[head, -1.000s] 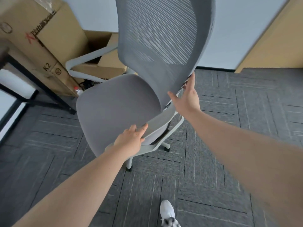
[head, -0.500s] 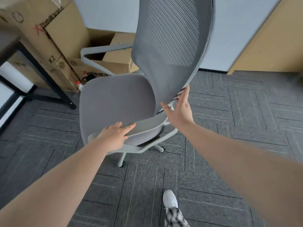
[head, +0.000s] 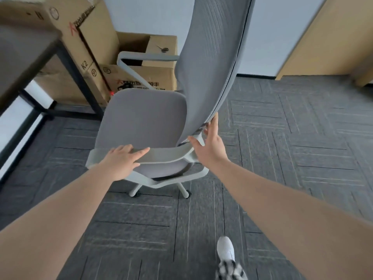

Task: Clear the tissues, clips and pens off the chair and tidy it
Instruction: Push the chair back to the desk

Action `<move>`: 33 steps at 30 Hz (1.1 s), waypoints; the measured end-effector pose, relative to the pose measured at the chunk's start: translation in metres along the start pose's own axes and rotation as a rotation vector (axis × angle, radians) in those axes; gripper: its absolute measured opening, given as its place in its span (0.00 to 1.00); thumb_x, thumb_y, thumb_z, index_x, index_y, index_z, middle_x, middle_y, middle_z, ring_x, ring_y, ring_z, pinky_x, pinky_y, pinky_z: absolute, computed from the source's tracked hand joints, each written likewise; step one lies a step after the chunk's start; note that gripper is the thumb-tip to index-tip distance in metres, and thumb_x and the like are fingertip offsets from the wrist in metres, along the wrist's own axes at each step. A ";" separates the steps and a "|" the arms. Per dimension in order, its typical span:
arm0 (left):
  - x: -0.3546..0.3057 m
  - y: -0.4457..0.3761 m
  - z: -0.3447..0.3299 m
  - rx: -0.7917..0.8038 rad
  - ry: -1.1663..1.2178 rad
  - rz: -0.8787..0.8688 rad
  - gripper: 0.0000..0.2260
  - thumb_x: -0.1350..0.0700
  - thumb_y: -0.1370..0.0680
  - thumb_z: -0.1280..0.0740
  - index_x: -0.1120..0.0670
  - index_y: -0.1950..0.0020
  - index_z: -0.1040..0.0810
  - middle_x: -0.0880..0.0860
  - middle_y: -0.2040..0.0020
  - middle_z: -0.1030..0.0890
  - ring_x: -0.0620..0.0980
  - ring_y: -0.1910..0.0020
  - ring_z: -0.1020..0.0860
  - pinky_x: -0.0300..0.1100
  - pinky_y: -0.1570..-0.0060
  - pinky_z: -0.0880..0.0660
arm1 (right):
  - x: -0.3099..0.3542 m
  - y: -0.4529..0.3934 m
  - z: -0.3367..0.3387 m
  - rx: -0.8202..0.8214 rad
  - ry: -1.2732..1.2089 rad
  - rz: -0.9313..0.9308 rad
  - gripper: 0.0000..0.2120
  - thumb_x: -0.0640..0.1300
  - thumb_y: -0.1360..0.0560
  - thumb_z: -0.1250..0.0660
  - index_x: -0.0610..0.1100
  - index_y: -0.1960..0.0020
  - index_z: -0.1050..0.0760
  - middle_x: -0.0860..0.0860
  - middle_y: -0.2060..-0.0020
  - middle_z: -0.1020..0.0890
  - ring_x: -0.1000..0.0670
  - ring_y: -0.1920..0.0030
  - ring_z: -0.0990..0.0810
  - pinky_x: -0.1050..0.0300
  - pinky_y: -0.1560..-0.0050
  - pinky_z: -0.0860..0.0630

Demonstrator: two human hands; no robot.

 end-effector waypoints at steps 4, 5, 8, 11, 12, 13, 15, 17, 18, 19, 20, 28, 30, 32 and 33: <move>0.032 0.043 -0.027 0.051 -0.001 0.032 0.27 0.46 0.18 0.48 0.37 0.25 0.62 0.58 0.29 0.37 0.57 0.31 0.35 0.52 0.31 0.36 | 0.016 0.019 -0.029 0.019 0.017 0.003 0.38 0.50 0.23 0.36 0.56 0.24 0.58 0.52 0.33 0.26 0.46 0.37 0.23 0.46 0.41 0.25; 0.040 0.054 -0.033 0.060 0.004 0.044 0.27 0.46 0.18 0.48 0.37 0.26 0.62 0.58 0.28 0.38 0.57 0.30 0.36 0.52 0.31 0.37 | 0.020 0.023 -0.038 0.039 0.028 0.007 0.37 0.50 0.23 0.36 0.56 0.24 0.56 0.53 0.34 0.25 0.46 0.38 0.23 0.47 0.42 0.25; 0.061 0.080 -0.047 0.073 0.035 0.109 0.27 0.46 0.18 0.48 0.37 0.26 0.61 0.59 0.26 0.40 0.58 0.28 0.39 0.53 0.30 0.38 | 0.028 0.035 -0.066 0.079 0.044 0.018 0.37 0.51 0.23 0.35 0.54 0.24 0.55 0.52 0.35 0.24 0.47 0.37 0.24 0.45 0.40 0.25; 0.073 0.105 -0.057 0.108 0.102 0.205 0.26 0.44 0.18 0.49 0.37 0.25 0.60 0.60 0.24 0.44 0.59 0.25 0.45 0.57 0.28 0.40 | 0.038 0.046 -0.089 0.096 0.036 0.038 0.36 0.50 0.23 0.35 0.52 0.24 0.53 0.50 0.37 0.22 0.48 0.39 0.23 0.47 0.42 0.24; 0.076 0.110 -0.060 0.108 0.126 0.236 0.26 0.43 0.19 0.49 0.37 0.25 0.59 0.60 0.24 0.45 0.60 0.24 0.47 0.58 0.29 0.40 | 0.044 0.049 -0.094 0.094 0.030 0.049 0.35 0.50 0.23 0.35 0.51 0.24 0.52 0.51 0.38 0.22 0.48 0.39 0.23 0.47 0.42 0.24; 0.079 0.116 -0.063 0.107 0.151 0.260 0.26 0.43 0.19 0.49 0.37 0.25 0.58 0.60 0.24 0.45 0.60 0.24 0.48 0.60 0.29 0.41 | 0.047 0.052 -0.100 0.094 0.026 0.057 0.34 0.49 0.23 0.34 0.50 0.25 0.50 0.52 0.38 0.22 0.49 0.39 0.22 0.46 0.41 0.24; 0.087 0.126 -0.068 0.094 0.192 0.285 0.25 0.43 0.19 0.50 0.37 0.25 0.58 0.59 0.23 0.46 0.60 0.23 0.51 0.62 0.29 0.43 | 0.054 0.058 -0.111 0.081 0.014 0.065 0.31 0.48 0.24 0.33 0.49 0.27 0.46 0.52 0.39 0.22 0.49 0.38 0.22 0.45 0.40 0.24; 0.101 0.135 -0.075 0.082 0.199 0.284 0.25 0.43 0.18 0.50 0.37 0.25 0.58 0.58 0.23 0.47 0.60 0.23 0.52 0.64 0.29 0.45 | 0.060 0.063 -0.126 0.070 0.011 0.067 0.30 0.48 0.25 0.32 0.48 0.29 0.43 0.52 0.39 0.21 0.49 0.38 0.23 0.44 0.39 0.24; 0.109 0.140 -0.078 0.081 0.196 0.278 0.25 0.44 0.18 0.50 0.37 0.25 0.58 0.58 0.23 0.47 0.59 0.23 0.52 0.64 0.29 0.45 | 0.065 0.065 -0.134 0.065 0.012 0.068 0.29 0.48 0.25 0.32 0.48 0.30 0.42 0.52 0.39 0.21 0.50 0.38 0.23 0.45 0.39 0.24; 0.118 0.145 -0.082 0.077 0.196 0.267 0.25 0.44 0.18 0.50 0.37 0.25 0.58 0.58 0.23 0.47 0.59 0.23 0.52 0.64 0.29 0.46 | 0.071 0.069 -0.142 0.060 0.011 0.069 0.28 0.47 0.25 0.32 0.47 0.30 0.42 0.52 0.40 0.21 0.50 0.38 0.23 0.46 0.39 0.24; 0.126 0.148 -0.084 0.072 0.198 0.256 0.25 0.44 0.18 0.50 0.37 0.25 0.58 0.58 0.23 0.47 0.59 0.23 0.53 0.65 0.29 0.46 | 0.075 0.073 -0.149 0.053 0.011 0.065 0.27 0.47 0.24 0.32 0.47 0.31 0.41 0.53 0.40 0.21 0.51 0.37 0.23 0.46 0.39 0.24; 0.190 0.168 -0.099 0.095 0.186 0.160 0.25 0.45 0.18 0.49 0.37 0.25 0.56 0.57 0.23 0.47 0.58 0.23 0.52 0.65 0.29 0.47 | 0.105 0.106 -0.204 -0.059 0.022 0.007 0.25 0.45 0.24 0.32 0.44 0.32 0.39 0.51 0.38 0.22 0.51 0.38 0.22 0.59 0.45 0.28; 0.200 0.170 -0.101 0.102 0.192 0.144 0.25 0.45 0.18 0.48 0.37 0.25 0.56 0.57 0.23 0.47 0.58 0.23 0.53 0.65 0.29 0.48 | 0.110 0.109 -0.213 -0.073 0.011 -0.012 0.25 0.45 0.24 0.32 0.44 0.32 0.39 0.51 0.38 0.22 0.51 0.37 0.23 0.60 0.44 0.28; 0.208 0.171 -0.103 0.106 0.192 0.132 0.25 0.45 0.18 0.48 0.37 0.25 0.56 0.57 0.23 0.47 0.58 0.23 0.52 0.65 0.29 0.48 | 0.113 0.112 -0.220 -0.084 0.012 -0.031 0.25 0.46 0.24 0.32 0.44 0.32 0.39 0.51 0.37 0.22 0.50 0.37 0.23 0.60 0.44 0.28; 0.212 0.171 -0.103 0.104 0.185 0.125 0.25 0.45 0.18 0.48 0.37 0.25 0.56 0.57 0.23 0.46 0.58 0.23 0.51 0.65 0.29 0.47 | 0.115 0.113 -0.224 -0.090 0.015 -0.037 0.25 0.46 0.24 0.32 0.44 0.32 0.39 0.50 0.38 0.22 0.50 0.37 0.23 0.60 0.45 0.28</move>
Point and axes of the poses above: each hand's wrist, its own y-axis away from the middle knuckle, its own z-axis out of the back of the hand, x = y × z, the point moved 10 cm from there along -y, towards the middle knuckle
